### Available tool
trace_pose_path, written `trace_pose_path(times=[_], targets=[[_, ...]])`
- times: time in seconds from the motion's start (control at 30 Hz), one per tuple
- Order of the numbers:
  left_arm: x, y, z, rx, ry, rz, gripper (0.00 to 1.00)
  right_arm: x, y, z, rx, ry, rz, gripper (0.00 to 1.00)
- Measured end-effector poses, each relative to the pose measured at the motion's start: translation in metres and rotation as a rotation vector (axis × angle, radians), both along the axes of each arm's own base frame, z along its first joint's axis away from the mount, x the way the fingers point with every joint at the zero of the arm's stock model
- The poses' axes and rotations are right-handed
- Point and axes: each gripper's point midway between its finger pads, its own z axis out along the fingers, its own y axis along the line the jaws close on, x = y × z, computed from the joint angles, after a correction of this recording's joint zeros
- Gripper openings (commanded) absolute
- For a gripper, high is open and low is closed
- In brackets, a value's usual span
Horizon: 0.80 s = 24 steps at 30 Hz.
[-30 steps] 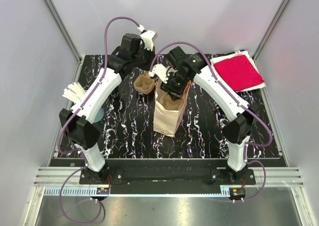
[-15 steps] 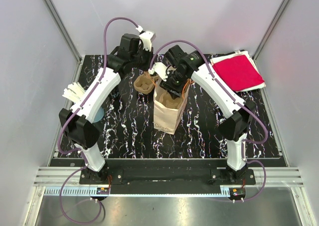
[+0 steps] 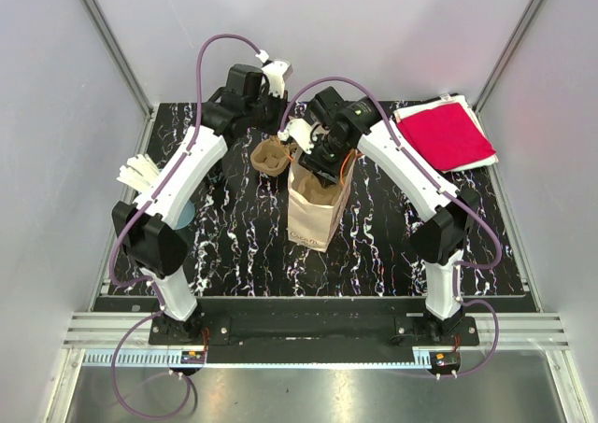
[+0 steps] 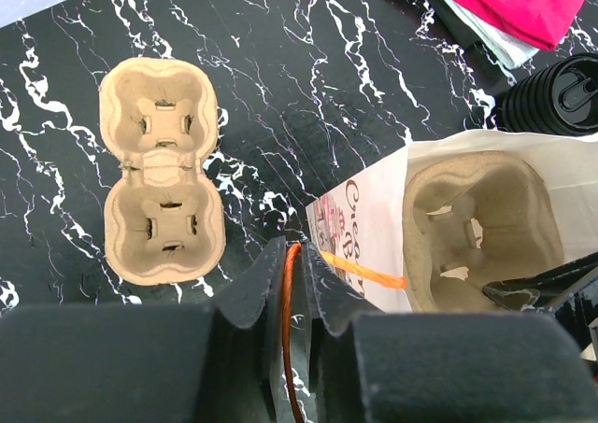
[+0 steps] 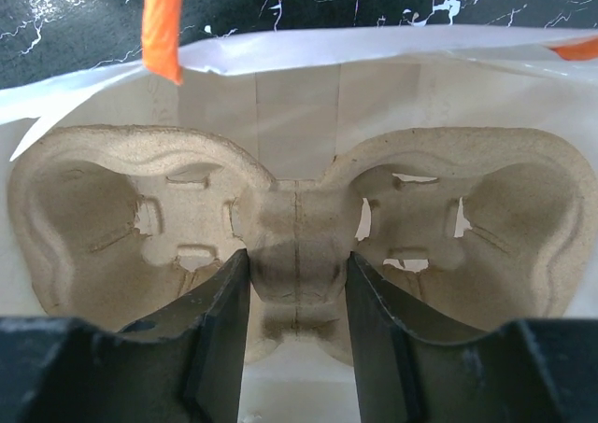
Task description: Pack the takeout coffee
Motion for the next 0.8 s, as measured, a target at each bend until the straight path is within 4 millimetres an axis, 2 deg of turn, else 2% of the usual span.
trace_pose_path(times=[0.47,0.8], targets=[[0.0001,-0.0001,-0.0013,0.002,0.002,-0.001,0.20,-0.0001,0.0004,-0.0005,0.002,0.002,-0.003,0.61],[0.0002,-0.0012,-0.0027,0.001,0.007,-0.005,0.20,-0.0014,-0.0004,0.0005,0.000,0.006,-0.009,0.63]])
